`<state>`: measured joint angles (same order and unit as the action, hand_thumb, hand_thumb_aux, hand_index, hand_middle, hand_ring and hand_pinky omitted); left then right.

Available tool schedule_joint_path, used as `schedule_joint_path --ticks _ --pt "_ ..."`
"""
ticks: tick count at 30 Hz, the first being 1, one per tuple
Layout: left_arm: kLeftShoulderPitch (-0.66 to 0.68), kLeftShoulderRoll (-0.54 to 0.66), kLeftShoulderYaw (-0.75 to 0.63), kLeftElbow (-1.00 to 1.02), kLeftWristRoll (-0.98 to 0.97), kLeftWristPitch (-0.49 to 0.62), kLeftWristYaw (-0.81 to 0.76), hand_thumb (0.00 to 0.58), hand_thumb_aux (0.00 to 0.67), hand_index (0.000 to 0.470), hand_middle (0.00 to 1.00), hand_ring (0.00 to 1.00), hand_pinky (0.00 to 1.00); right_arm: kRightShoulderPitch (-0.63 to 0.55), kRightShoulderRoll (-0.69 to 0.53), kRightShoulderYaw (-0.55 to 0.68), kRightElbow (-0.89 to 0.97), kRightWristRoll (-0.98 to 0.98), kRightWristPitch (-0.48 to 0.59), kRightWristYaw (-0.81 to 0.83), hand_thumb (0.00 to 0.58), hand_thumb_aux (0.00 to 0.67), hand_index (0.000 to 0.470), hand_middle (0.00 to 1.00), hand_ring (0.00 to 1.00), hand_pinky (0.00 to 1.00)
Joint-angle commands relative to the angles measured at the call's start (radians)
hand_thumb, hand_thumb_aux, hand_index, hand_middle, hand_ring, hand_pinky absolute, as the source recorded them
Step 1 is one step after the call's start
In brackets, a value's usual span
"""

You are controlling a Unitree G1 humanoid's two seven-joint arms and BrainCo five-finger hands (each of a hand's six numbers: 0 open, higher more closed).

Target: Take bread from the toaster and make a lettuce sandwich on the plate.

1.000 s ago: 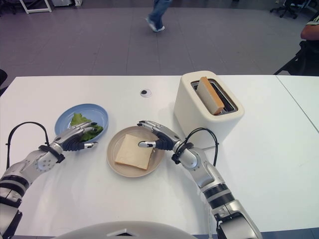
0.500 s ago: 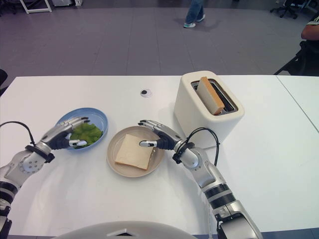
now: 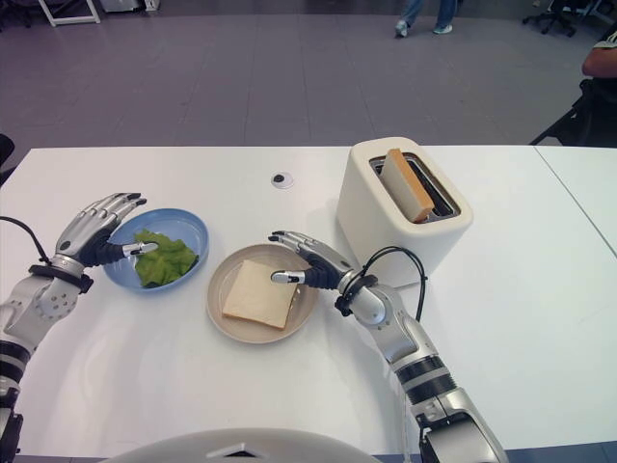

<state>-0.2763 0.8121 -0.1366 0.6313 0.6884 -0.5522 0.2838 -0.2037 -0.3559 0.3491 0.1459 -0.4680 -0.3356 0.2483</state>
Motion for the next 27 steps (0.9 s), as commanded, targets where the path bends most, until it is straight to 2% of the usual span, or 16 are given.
schedule_joint_path --ticks 1,3,5,6,8,9,10,11,12,14,15,16,18,27 --pt "-0.038 -0.031 -0.058 0.061 0.036 0.016 0.003 0.144 0.089 0.063 0.00 0.00 0.00 0.000 -0.003 -0.005 -0.001 0.013 0.003 0.009 0.000 0.000 0.000 0.00 0.00 0.00" --pt "-0.055 -0.044 -0.096 0.111 0.058 0.021 0.001 0.144 0.089 0.063 0.00 0.00 0.00 0.001 -0.002 -0.005 -0.001 0.013 0.002 0.009 0.000 0.000 0.000 0.00 0.00 0.00" --pt "-0.067 -0.058 -0.133 0.159 0.072 0.012 -0.004 0.194 0.123 0.087 0.00 0.00 0.00 0.003 -0.002 -0.005 -0.003 0.012 0.003 0.008 0.000 0.000 0.000 0.00 0.00 0.00" --pt "-0.070 -0.064 -0.150 0.179 0.075 0.004 -0.010 0.237 0.155 0.109 0.00 0.00 0.00 0.004 -0.002 -0.005 -0.004 0.012 0.004 0.008 0.000 0.000 0.000 0.00 0.00 0.00" --pt "-0.073 -0.068 -0.176 0.208 0.071 -0.019 -0.029 0.168 0.105 0.074 0.00 0.00 0.00 0.006 -0.002 -0.005 -0.006 0.012 0.004 0.008 0.000 0.000 0.000 0.00 0.00 0.00" --pt "-0.074 -0.068 -0.184 0.217 0.069 -0.027 -0.034 0.168 0.105 0.074 0.00 0.00 0.00 0.006 -0.001 -0.005 -0.006 0.011 0.004 0.008 0.000 0.000 0.000 0.00 0.00 0.00" --pt "-0.076 -0.068 -0.190 0.227 0.069 -0.032 -0.033 0.198 0.126 0.088 0.00 0.00 0.00 0.007 -0.001 -0.005 -0.007 0.011 0.005 0.008 0.000 0.000 0.000 0.00 0.00 0.00" --pt "-0.080 -0.068 -0.195 0.237 0.068 -0.035 -0.033 0.325 0.226 0.159 0.00 0.00 0.00 0.007 -0.001 -0.005 -0.007 0.011 0.005 0.007 0.000 0.000 0.000 0.00 0.00 0.00" --pt "-0.083 -0.068 -0.200 0.245 0.068 -0.038 -0.033 0.360 0.257 0.181 0.00 0.00 0.00 0.008 -0.001 -0.005 -0.007 0.012 0.004 0.007 0.000 0.000 0.000 0.00 0.00 0.00" --pt "-0.088 -0.066 -0.207 0.255 0.064 -0.049 -0.037 0.476 0.386 0.271 0.00 0.00 0.00 0.008 -0.001 -0.005 -0.007 0.012 0.004 0.006 0.000 0.000 0.000 0.00 0.00 0.00" --pt "-0.089 -0.064 -0.209 0.256 0.061 -0.055 -0.035 0.494 0.413 0.289 0.00 0.00 0.00 0.007 0.000 -0.005 -0.005 0.012 0.003 0.006 0.000 0.000 0.000 0.00 0.00 0.00" --pt "-0.090 -0.062 -0.209 0.255 0.056 -0.065 -0.029 0.541 0.497 0.348 0.00 0.00 0.00 0.007 -0.001 -0.006 -0.004 0.012 0.002 0.005 0.000 0.000 0.000 0.00 0.00 0.00" --pt "-0.095 -0.059 -0.200 0.242 0.040 -0.086 -0.005 0.580 0.670 0.470 0.00 0.00 0.00 0.007 -0.001 -0.006 -0.003 0.012 0.002 0.004 0.000 0.000 0.000 0.00 0.00 0.00" --pt "-0.080 -0.048 -0.107 0.145 -0.084 -0.212 0.029 0.580 0.670 0.470 0.00 0.00 0.00 0.011 0.000 -0.010 -0.016 0.015 0.001 0.002 0.000 0.000 0.000 0.00 0.00 0.00"
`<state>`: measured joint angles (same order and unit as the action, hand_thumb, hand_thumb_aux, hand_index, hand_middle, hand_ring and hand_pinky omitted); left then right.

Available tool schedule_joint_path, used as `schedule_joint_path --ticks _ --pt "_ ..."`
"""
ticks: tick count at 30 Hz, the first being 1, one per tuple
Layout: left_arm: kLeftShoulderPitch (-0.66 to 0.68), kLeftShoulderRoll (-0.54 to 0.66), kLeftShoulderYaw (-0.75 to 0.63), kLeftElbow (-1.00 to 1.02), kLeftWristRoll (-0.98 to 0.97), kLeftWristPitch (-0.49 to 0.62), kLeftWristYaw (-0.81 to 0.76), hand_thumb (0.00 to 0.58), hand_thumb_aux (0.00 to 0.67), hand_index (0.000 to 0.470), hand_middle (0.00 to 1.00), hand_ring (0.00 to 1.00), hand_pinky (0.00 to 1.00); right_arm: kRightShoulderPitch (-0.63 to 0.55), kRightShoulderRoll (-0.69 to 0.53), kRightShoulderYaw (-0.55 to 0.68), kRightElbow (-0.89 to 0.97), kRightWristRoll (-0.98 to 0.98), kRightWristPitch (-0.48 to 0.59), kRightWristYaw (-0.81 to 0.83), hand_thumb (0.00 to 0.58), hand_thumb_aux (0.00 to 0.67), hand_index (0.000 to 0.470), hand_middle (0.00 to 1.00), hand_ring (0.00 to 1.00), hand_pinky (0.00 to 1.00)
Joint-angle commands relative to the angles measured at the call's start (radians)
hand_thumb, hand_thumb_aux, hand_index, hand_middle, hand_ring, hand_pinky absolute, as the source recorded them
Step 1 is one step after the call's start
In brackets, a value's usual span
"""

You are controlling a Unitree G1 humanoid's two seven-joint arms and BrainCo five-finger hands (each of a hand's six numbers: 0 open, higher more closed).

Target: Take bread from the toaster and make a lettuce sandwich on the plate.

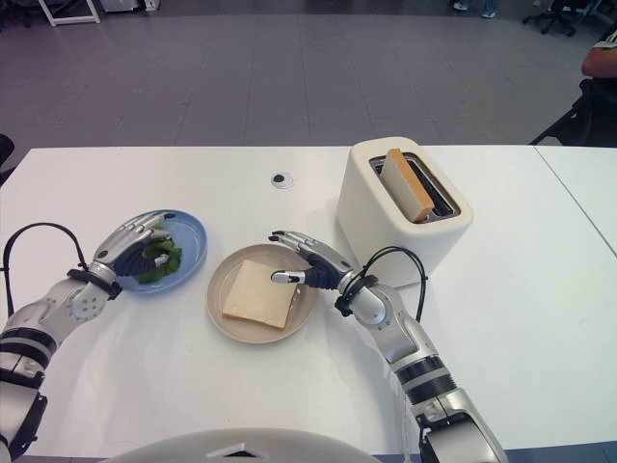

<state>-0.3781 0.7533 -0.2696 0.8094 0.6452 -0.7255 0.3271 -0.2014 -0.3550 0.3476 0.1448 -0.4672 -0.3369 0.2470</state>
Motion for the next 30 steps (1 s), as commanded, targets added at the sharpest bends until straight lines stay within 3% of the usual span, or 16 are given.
schedule_joint_path --ticks 1,10,16,30 --pt "0.027 0.010 0.031 -0.042 -0.051 -0.048 -0.019 0.580 0.670 0.470 0.00 0.00 0.00 0.008 0.001 -0.012 -0.020 0.017 0.001 0.000 0.000 0.000 0.000 0.00 0.00 0.00" --pt "0.090 -0.025 0.055 -0.198 -0.185 -0.164 -0.149 0.580 0.670 0.470 0.00 0.00 0.00 0.017 0.017 -0.087 -0.158 0.094 0.007 -0.024 0.000 0.000 0.000 0.00 0.00 0.00" --pt "0.103 -0.123 0.009 -0.298 -0.178 -0.156 -0.235 0.580 0.670 0.470 0.00 0.00 0.00 0.035 0.009 -0.141 -0.283 0.170 0.026 0.006 0.000 0.000 0.000 0.00 0.00 0.00" --pt "0.118 -0.273 -0.060 -0.409 -0.178 -0.173 -0.346 0.580 0.670 0.470 0.00 0.00 0.00 0.043 -0.004 -0.184 -0.314 0.204 0.044 0.020 0.000 0.000 0.000 0.00 0.00 0.00"
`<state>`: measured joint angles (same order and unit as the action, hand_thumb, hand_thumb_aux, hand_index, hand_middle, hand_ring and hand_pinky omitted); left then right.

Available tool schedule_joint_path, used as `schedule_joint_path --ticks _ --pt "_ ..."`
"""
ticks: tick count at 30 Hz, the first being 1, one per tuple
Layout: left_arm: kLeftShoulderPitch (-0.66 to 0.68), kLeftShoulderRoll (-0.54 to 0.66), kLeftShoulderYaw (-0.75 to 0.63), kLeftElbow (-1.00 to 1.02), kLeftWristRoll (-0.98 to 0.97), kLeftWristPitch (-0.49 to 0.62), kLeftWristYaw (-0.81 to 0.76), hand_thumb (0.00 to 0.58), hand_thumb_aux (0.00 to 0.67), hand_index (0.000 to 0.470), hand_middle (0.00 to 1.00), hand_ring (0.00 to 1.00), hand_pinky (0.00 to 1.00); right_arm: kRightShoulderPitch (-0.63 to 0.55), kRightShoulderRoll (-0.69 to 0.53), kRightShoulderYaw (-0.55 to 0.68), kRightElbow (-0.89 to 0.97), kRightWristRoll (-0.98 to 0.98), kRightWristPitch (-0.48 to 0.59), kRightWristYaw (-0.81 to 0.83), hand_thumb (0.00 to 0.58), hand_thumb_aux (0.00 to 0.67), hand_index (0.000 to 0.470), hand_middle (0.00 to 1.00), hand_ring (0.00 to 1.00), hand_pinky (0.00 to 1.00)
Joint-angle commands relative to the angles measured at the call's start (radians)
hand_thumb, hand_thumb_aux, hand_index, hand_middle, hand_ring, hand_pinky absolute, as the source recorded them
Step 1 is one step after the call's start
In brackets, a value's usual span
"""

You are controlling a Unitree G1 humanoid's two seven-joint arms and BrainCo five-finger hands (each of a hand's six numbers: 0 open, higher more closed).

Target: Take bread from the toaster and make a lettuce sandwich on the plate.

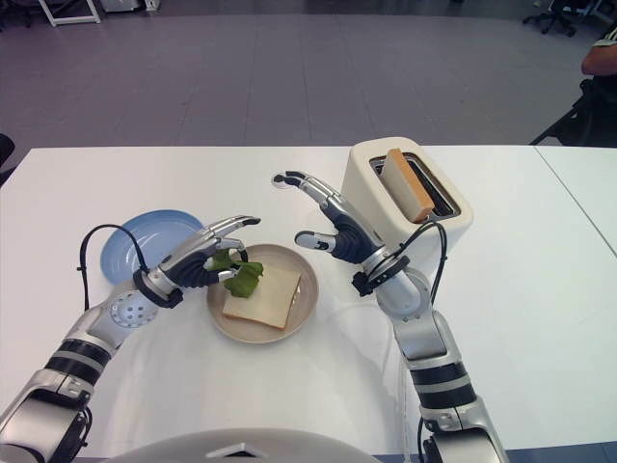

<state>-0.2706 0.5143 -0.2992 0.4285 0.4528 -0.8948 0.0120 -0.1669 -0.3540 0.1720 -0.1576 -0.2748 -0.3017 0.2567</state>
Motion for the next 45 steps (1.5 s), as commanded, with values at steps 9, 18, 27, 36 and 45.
schedule_joint_path --ticks 9,18,27,36,45 --pt "0.040 -0.094 -0.080 -0.115 -0.077 -0.029 -0.124 0.580 0.670 0.470 0.00 0.00 0.00 0.012 0.001 -0.008 -0.010 0.011 0.008 0.011 0.000 0.000 0.000 0.00 0.00 0.00" --pt "-0.035 -0.092 -0.088 0.053 0.226 0.145 -0.004 0.580 0.659 0.463 0.00 0.00 0.00 0.016 0.005 -0.006 -0.011 0.006 0.006 0.008 0.000 0.000 0.000 0.00 0.00 0.00" --pt "-0.083 -0.118 -0.079 0.087 0.271 0.228 0.124 0.564 0.560 0.393 0.00 0.00 0.00 0.020 0.008 -0.003 -0.016 -0.001 0.004 0.003 0.000 0.000 0.000 0.00 0.00 0.00" --pt "-0.083 -0.133 -0.096 0.083 0.266 0.241 0.142 0.000 0.000 0.000 0.00 0.00 0.00 0.021 0.009 0.001 -0.013 -0.002 0.003 0.004 0.000 0.000 0.000 0.00 0.00 0.00" --pt "-0.108 -0.126 -0.083 0.099 0.281 0.279 0.200 0.000 0.000 0.000 0.00 0.00 0.00 0.010 0.006 -0.028 -0.032 0.005 -0.011 -0.014 0.000 0.000 0.000 0.00 0.00 0.00"
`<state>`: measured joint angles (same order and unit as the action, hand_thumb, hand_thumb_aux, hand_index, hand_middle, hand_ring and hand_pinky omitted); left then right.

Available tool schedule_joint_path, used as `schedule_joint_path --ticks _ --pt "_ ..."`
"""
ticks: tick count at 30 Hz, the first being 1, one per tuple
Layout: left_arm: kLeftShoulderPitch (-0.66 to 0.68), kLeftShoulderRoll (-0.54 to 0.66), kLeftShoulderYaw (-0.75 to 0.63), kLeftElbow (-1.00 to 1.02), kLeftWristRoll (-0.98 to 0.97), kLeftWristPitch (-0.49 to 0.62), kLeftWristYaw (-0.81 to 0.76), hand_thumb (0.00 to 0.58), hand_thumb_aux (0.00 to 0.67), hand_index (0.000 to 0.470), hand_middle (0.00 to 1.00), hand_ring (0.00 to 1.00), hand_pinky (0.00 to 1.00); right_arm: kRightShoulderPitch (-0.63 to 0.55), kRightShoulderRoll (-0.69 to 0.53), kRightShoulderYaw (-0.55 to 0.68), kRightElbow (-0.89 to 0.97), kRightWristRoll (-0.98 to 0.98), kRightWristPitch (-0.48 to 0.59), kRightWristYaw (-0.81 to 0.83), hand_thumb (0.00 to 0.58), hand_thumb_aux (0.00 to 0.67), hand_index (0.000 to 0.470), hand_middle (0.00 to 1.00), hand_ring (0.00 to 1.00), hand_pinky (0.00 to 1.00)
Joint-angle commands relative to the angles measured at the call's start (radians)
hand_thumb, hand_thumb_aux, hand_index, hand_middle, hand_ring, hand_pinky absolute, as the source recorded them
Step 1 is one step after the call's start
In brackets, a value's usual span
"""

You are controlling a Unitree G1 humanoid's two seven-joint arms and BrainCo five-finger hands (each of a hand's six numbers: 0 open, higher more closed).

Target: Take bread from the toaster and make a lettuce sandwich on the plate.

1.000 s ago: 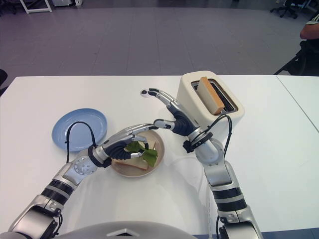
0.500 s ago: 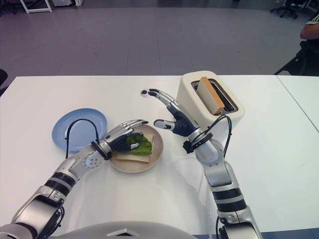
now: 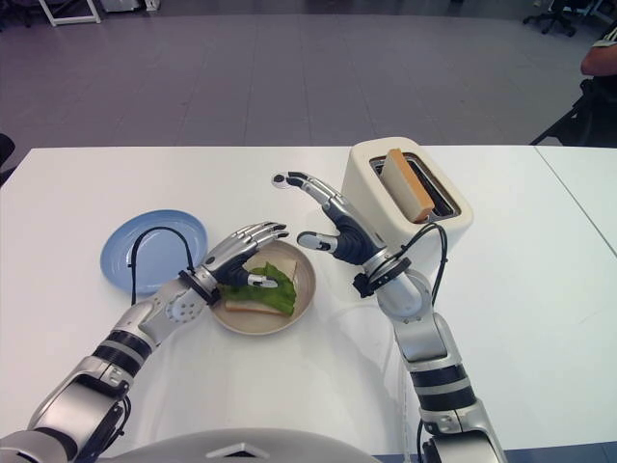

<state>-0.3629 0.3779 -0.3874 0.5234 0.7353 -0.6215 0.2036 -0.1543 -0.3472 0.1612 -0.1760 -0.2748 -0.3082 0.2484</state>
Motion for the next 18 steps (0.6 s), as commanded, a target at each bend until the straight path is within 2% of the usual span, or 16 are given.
schedule_joint_path --ticks 1,7,12,15,16,18 --pt "-0.012 0.014 0.010 -0.004 -0.018 -0.003 0.001 0.000 0.000 0.000 0.00 0.00 0.00 -0.004 -0.001 -0.018 -0.012 0.005 -0.006 -0.007 0.000 0.000 0.000 0.00 0.00 0.00" --pt "0.038 0.061 0.046 -0.091 -0.211 -0.112 -0.131 0.000 0.000 0.000 0.00 0.00 0.00 -0.009 -0.004 -0.021 -0.003 0.006 -0.008 -0.004 0.000 0.000 0.000 0.00 0.00 0.00" --pt "0.061 0.084 0.061 -0.118 -0.281 -0.152 -0.203 0.000 0.000 0.000 0.00 0.00 0.00 -0.012 -0.005 -0.019 0.003 0.005 -0.009 -0.004 0.000 0.000 0.000 0.00 0.00 0.00" --pt "0.072 0.103 0.061 -0.117 -0.259 -0.160 -0.220 0.000 0.000 0.000 0.00 0.00 0.00 -0.010 -0.007 -0.019 0.006 0.006 -0.011 -0.004 0.000 0.000 0.000 0.00 0.00 0.00" --pt "0.072 0.113 0.058 -0.106 -0.231 -0.156 -0.217 0.023 0.013 0.009 0.00 0.00 0.00 -0.009 -0.007 -0.018 0.006 0.006 -0.012 -0.003 0.000 0.000 0.000 0.00 0.00 0.00" --pt "0.063 0.135 0.039 -0.065 -0.138 -0.125 -0.187 0.241 0.158 0.111 0.00 0.00 0.00 -0.007 -0.007 -0.016 0.009 0.004 -0.013 -0.003 0.000 0.000 0.000 0.00 0.00 0.00"
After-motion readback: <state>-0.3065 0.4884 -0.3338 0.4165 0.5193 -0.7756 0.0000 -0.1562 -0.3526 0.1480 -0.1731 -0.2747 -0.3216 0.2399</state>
